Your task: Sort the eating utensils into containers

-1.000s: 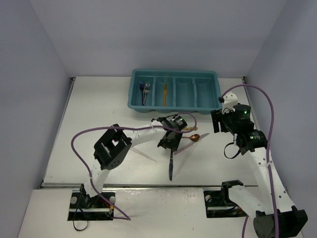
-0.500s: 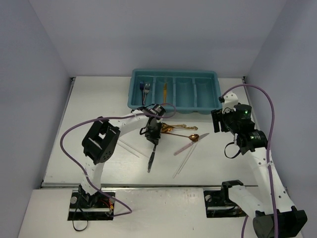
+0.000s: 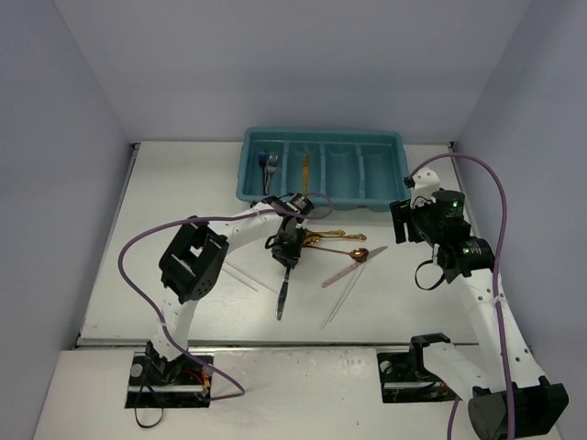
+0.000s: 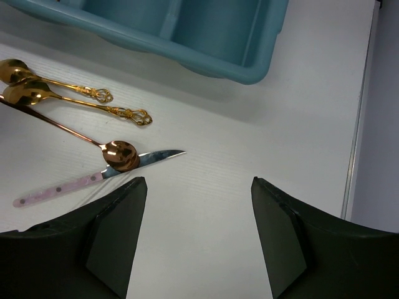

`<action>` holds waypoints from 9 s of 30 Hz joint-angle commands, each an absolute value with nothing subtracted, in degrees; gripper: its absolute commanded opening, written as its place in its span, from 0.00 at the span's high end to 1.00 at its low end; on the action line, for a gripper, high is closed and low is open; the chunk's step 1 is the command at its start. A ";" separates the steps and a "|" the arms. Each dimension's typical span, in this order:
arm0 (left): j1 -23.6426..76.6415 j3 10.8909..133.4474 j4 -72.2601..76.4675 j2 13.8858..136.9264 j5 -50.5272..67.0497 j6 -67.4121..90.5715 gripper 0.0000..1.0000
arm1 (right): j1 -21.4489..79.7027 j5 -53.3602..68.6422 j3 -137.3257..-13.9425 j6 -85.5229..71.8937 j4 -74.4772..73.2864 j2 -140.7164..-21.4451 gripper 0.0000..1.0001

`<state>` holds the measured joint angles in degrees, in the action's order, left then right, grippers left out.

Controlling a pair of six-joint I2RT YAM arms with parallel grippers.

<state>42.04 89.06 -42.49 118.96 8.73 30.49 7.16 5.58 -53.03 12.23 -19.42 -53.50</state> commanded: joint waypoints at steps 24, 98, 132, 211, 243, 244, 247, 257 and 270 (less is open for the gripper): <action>46.58 89.74 -54.83 126.54 4.30 32.71 0.64 | 6.93 4.67 -58.28 14.32 -15.91 -54.32 0.34; 41.98 85.65 -37.27 98.96 49.39 42.28 1.00 | 50.33 33.34 -49.73 84.85 -28.04 -54.33 0.38; 37.43 90.70 -38.90 94.34 42.89 35.16 0.04 | 53.83 27.29 -53.49 91.62 -27.51 -60.31 1.00; 19.67 82.74 -34.47 81.77 27.42 -6.58 0.17 | 15.22 22.79 -100.30 -4.81 2.44 -97.07 0.47; 54.93 112.16 -46.16 130.01 14.29 3.31 0.59 | -16.36 25.50 -61.96 -10.34 0.88 -69.26 0.47; 54.93 112.24 -46.23 130.53 14.14 3.15 0.61 | -16.44 25.57 -61.96 -10.19 0.88 -69.26 0.47; 54.93 112.22 -46.23 131.15 13.83 2.78 0.70 | -16.80 25.50 -61.98 -10.02 0.89 -69.42 0.47; 55.28 111.62 -46.14 130.88 10.72 3.12 1.00 | -16.96 26.37 -63.19 -10.86 0.88 -71.10 0.49; 56.25 110.70 -46.14 116.44 14.81 1.58 1.00 | -16.96 27.54 -64.65 -11.81 0.79 -72.15 0.50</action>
